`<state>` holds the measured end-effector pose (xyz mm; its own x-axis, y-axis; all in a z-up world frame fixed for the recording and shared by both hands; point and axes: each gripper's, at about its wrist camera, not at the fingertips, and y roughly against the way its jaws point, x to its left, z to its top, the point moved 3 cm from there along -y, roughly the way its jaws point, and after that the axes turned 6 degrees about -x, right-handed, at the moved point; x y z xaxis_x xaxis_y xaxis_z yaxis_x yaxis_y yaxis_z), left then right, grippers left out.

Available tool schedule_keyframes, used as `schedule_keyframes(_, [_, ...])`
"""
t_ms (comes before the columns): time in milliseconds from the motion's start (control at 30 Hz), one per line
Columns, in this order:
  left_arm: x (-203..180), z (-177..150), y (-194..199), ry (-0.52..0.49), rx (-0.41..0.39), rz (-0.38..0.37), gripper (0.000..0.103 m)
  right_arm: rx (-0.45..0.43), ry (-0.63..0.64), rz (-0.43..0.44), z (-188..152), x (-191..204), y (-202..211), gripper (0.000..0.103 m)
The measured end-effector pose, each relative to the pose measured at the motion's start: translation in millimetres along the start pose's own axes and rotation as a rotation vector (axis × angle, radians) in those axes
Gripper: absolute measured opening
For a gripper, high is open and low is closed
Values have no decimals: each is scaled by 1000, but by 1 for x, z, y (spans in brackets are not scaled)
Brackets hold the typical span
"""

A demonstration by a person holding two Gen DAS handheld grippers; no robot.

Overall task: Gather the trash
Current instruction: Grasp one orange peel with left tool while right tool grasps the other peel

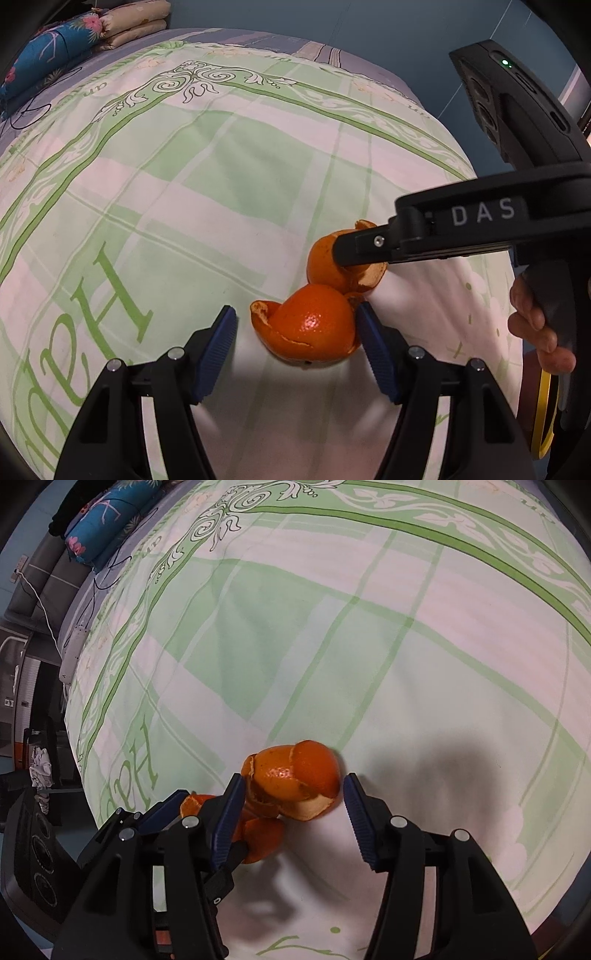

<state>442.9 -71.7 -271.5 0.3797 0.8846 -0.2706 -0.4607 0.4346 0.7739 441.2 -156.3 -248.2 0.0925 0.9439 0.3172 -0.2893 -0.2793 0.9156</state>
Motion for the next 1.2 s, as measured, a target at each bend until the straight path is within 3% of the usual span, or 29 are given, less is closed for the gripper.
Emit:
schedule_keyframes(300, [-8,-2,-10,5,5,-22,48,19,-8,18,6,6,-14,52])
schedule_keyframes(733, [-4,-4,-7,21,-8,-15,37,-15,23,15,11,14,-13,33])
schedule_keyframes(1200, [-2,-7,36,7,-53,-11,31,-142,4,60,5,2,48,30])
